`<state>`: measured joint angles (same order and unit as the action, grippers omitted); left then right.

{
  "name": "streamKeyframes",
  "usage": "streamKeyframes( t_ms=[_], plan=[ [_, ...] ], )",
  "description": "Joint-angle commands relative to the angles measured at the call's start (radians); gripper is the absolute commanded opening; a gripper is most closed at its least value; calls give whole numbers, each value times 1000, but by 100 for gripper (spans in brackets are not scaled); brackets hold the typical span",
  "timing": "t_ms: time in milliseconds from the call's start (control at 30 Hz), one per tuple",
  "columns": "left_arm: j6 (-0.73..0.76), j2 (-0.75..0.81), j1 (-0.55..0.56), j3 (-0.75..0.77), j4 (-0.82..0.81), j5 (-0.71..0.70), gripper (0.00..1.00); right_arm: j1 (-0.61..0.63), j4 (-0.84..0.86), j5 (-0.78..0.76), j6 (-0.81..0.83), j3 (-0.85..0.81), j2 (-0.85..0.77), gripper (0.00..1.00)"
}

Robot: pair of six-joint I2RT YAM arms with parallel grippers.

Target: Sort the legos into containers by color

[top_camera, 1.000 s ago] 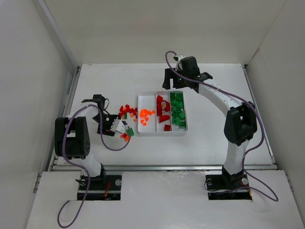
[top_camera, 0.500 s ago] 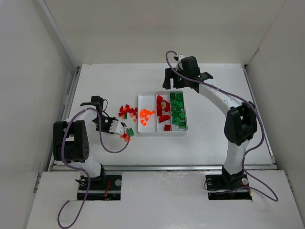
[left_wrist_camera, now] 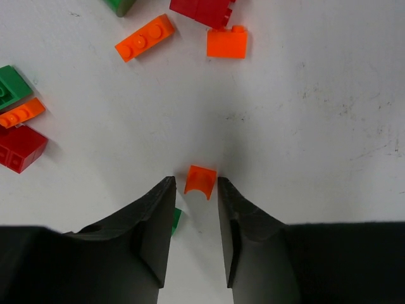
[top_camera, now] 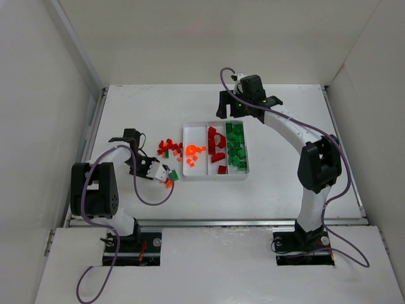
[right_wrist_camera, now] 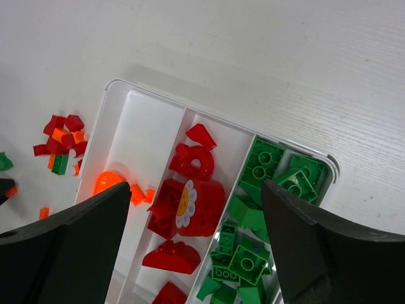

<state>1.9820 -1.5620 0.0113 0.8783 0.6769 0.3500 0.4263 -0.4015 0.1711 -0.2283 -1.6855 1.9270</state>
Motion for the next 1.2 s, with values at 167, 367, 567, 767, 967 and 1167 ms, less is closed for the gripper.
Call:
streamKeyframes(
  t_ms=[167, 367, 567, 767, 967, 1167],
  plan=[
    [239, -30, 15, -9, 30, 18, 1, -14, 30, -15, -5, 20, -39, 89],
    [112, -10, 15, 27, 30, 50, 0, -14, 30, -15, -5, 20, -48, 89],
    [-307, -29, 15, 316, 105, 401, 0, -50, 87, 5, -45, 44, -57, 89],
    [-531, -64, 176, 429, 32, 503, 2, -63, 89, 18, -55, 66, -77, 89],
    [-590, -105, 300, 393, -69, 451, 5, -83, 69, -16, -11, 107, -123, 89],
    [-600, -133, 332, 415, -88, 442, 19, -92, 59, -25, -11, 136, -134, 89]
  ],
)
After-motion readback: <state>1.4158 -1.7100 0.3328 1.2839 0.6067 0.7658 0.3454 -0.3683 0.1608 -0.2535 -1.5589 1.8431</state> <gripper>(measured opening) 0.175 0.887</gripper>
